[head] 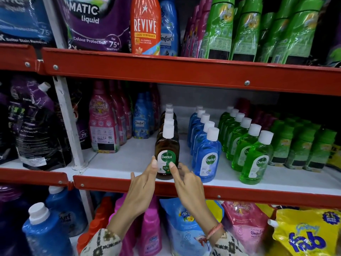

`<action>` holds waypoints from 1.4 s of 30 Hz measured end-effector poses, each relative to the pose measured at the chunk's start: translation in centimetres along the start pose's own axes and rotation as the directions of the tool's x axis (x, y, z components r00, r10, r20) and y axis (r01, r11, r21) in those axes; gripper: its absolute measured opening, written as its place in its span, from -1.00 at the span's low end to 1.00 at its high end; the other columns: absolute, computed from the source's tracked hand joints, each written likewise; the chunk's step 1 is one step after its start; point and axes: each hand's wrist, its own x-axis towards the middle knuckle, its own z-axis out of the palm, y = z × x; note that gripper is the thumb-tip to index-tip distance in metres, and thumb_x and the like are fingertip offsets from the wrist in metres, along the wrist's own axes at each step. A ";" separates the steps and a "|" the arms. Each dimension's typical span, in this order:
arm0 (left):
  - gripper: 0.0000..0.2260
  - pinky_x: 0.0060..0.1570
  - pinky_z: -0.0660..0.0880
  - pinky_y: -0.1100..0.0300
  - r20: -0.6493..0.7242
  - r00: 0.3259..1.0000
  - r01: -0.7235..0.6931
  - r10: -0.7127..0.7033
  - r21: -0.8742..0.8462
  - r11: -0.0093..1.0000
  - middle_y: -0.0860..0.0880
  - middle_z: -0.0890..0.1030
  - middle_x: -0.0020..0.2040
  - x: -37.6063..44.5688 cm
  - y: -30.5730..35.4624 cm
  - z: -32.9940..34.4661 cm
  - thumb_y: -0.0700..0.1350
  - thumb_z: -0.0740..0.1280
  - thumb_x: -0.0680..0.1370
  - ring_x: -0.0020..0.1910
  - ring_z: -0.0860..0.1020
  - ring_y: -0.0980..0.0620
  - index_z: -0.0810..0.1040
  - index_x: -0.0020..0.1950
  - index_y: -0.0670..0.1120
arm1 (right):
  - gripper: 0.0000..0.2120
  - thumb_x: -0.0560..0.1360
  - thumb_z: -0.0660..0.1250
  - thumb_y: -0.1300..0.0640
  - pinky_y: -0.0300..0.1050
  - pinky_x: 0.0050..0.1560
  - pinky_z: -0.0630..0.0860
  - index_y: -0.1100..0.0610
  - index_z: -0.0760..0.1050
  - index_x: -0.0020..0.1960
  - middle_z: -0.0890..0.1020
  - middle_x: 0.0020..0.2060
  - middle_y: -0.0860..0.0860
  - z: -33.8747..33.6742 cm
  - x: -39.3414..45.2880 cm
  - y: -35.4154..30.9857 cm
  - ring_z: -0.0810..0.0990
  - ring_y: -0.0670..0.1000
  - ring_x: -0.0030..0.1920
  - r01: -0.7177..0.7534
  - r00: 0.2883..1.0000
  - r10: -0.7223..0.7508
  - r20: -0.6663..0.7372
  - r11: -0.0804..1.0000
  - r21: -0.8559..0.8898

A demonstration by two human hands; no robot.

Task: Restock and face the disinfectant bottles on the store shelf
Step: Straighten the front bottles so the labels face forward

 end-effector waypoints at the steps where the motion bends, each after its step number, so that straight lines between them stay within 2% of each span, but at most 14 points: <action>1: 0.02 0.57 -0.34 0.01 0.009 1.000 0.005 -0.005 -0.031 1.000 0.11 0.30 0.56 0.2 0.0 -0.2 0.68 -0.32 0.23 0.57 0.18 0.17 0.08 0.59 0.24 | -0.20 0.44 -0.05 -0.48 0.09 0.35 0.41 0.06 0.45 0.36 0.71 0.10 0.04 0.0 -0.1 0.0 0.55 0.13 0.28 -0.012 1.000 0.012 -0.008 1.000 0.020; 5: -0.34 0.61 -0.05 -0.09 0.029 1.000 0.007 -0.002 -0.178 0.984 0.21 0.37 0.47 0.6 0.1 -0.7 0.68 -0.19 0.29 0.53 0.28 0.14 0.23 0.30 0.51 | -0.19 0.42 0.00 -0.48 0.08 0.32 0.45 0.09 0.45 0.37 0.67 0.18 0.06 -0.1 -0.4 -0.4 0.55 0.12 0.30 -0.029 0.999 0.030 -0.027 0.998 0.050; 10: -0.47 0.60 0.02 -0.10 0.012 1.000 -0.007 0.010 -0.225 0.974 0.54 0.43 0.15 0.4 0.4 -1.0 0.68 -0.13 0.29 0.41 0.41 0.21 0.33 0.13 0.58 | -0.22 0.42 0.02 -0.46 0.07 0.26 0.49 0.09 0.48 0.33 0.69 0.13 0.05 -0.3 -0.7 -0.6 0.59 0.08 0.23 -0.030 0.999 0.032 -0.043 0.999 0.045; 15: -0.44 0.60 0.04 -0.09 -0.015 1.000 0.017 -0.021 -0.227 0.974 0.18 0.40 0.49 1.1 -0.9 -0.7 0.65 -0.13 0.35 0.52 0.31 0.14 0.28 0.25 0.53 | -0.22 0.41 0.02 -0.46 0.06 0.25 0.50 0.08 0.48 0.33 0.70 0.13 0.02 -0.6 -0.9 -1.1 0.60 0.05 0.22 -0.044 0.998 0.045 -0.034 0.998 0.035; 19: -0.35 0.60 0.02 -0.05 -0.003 1.000 0.004 -0.004 -0.200 0.980 0.32 0.46 0.34 0.5 -0.3 -0.8 0.67 -0.15 0.30 0.45 0.38 0.21 0.30 0.28 0.49 | -0.36 0.50 0.11 -0.36 0.02 0.20 0.52 0.08 0.49 0.32 0.70 0.10 0.04 -1.5 -1.5 -1.6 0.62 0.06 0.17 -0.028 0.999 0.028 -0.021 1.000 -0.007; 21: -0.22 0.57 0.09 0.06 -0.072 0.997 -0.013 -0.002 -0.202 0.979 0.21 0.47 0.42 0.1 -0.5 -0.5 0.66 -0.14 0.31 0.46 0.36 0.21 0.30 0.41 0.35 | -0.54 0.54 0.19 -0.24 -0.05 0.16 0.51 0.06 0.53 0.24 0.71 0.06 -0.02 -2.4 -1.8 -1.6 0.64 -0.01 0.12 -0.005 0.996 0.003 -0.085 1.000 -0.019; 23: -0.29 0.43 0.23 0.33 -0.212 0.977 -0.075 0.028 -0.217 0.973 0.11 0.47 0.45 -0.6 -0.6 0.1 0.54 -0.07 0.45 0.43 0.38 0.24 0.34 0.46 0.21 | -0.71 0.56 0.24 -0.14 -0.17 0.08 0.52 0.01 0.58 0.10 0.71 -0.06 -0.13 -3.9 -2.3 -1.4 0.64 -0.15 0.00 0.006 0.988 -0.006 -0.157 1.000 0.001; 25: -0.50 0.22 0.31 0.52 -0.363 0.927 -0.176 0.095 -0.198 0.964 0.11 0.58 0.31 -1.3 -0.3 1.0 0.34 0.00 0.58 0.31 0.47 0.30 0.46 0.36 0.14 | -0.81 0.55 0.28 -0.06 -0.26 -0.02 0.52 0.00 0.62 0.00 0.67 -0.21 -0.18 -5.4 -2.4 -0.6 0.62 -0.23 -0.15 -0.016 0.976 0.022 -0.218 1.000 0.027; 28: -0.63 0.10 0.40 0.48 -0.445 0.872 -0.290 0.205 -0.131 0.948 0.13 0.66 0.10 -1.8 0.8 2.5 0.19 0.05 0.63 0.14 0.58 0.25 0.57 0.17 0.07 | -0.87 0.53 0.32 0.04 -0.13 -0.09 0.53 0.03 0.64 -0.08 0.71 -0.26 -0.10 -7.7 -2.0 1.1 0.67 -0.09 -0.18 -0.070 0.939 0.086 -0.333 0.996 0.060; 32: -0.49 0.19 0.50 0.22 -0.203 0.953 -0.244 0.222 -0.088 0.966 0.13 0.65 0.12 -1.3 2.3 5.1 0.31 0.02 0.58 0.14 0.59 0.21 0.56 0.24 0.05 | -0.91 0.50 0.33 0.12 -0.12 -0.13 0.46 0.09 0.60 -0.04 0.65 -0.29 -0.07 -10.5 -1.3 2.9 0.66 0.07 -0.14 -0.155 0.906 0.168 -0.389 0.986 0.066; 35: -0.27 0.40 0.38 0.13 -0.027 0.990 -0.138 0.137 -0.073 0.988 0.11 0.54 0.37 -0.9 4.1 7.0 0.49 -0.10 0.51 0.33 0.49 0.19 0.38 0.48 0.09 | -0.68 0.51 0.31 0.15 -0.05 0.05 0.53 0.15 0.48 0.25 0.68 0.00 0.07 -11.3 0.3 4.2 0.64 0.12 0.03 -0.207 0.960 0.188 -0.208 0.976 -0.071; 38: -0.28 0.53 0.10 0.21 0.075 0.995 -0.067 0.071 -0.054 0.996 0.11 0.27 0.58 -0.7 6.3 8.3 0.39 -0.13 0.54 0.54 0.23 0.15 0.16 0.62 0.07 | -0.43 0.50 0.32 0.18 -0.06 0.23 0.47 0.18 0.27 0.48 0.59 0.28 0.11 -11.2 1.6 4.8 0.58 0.12 0.24 -0.244 0.969 0.246 -0.008 0.955 -0.168; 40: -0.28 0.59 -0.04 0.10 0.161 0.986 -0.052 0.049 0.008 0.999 0.15 0.13 0.61 -0.4 6.8 8.8 0.38 -0.16 0.54 0.59 0.09 0.15 0.05 0.64 0.08 | -0.39 0.49 0.31 0.19 -0.04 0.27 0.48 0.17 0.24 0.50 0.58 0.30 0.11 -10.9 1.9 4.8 0.56 0.13 0.29 -0.222 0.971 0.235 0.048 0.957 -0.189; 42: -0.24 0.61 -0.04 -0.01 0.189 0.981 -0.037 0.030 0.033 0.999 0.14 0.13 0.62 0.0 6.4 8.9 0.45 -0.20 0.51 0.60 0.08 0.13 0.03 0.63 0.12 | -0.42 0.44 0.27 0.19 0.05 0.22 0.53 0.10 0.31 0.46 0.64 0.22 0.11 -10.6 1.8 5.1 0.60 0.15 0.23 -0.186 0.978 0.199 0.057 0.966 -0.179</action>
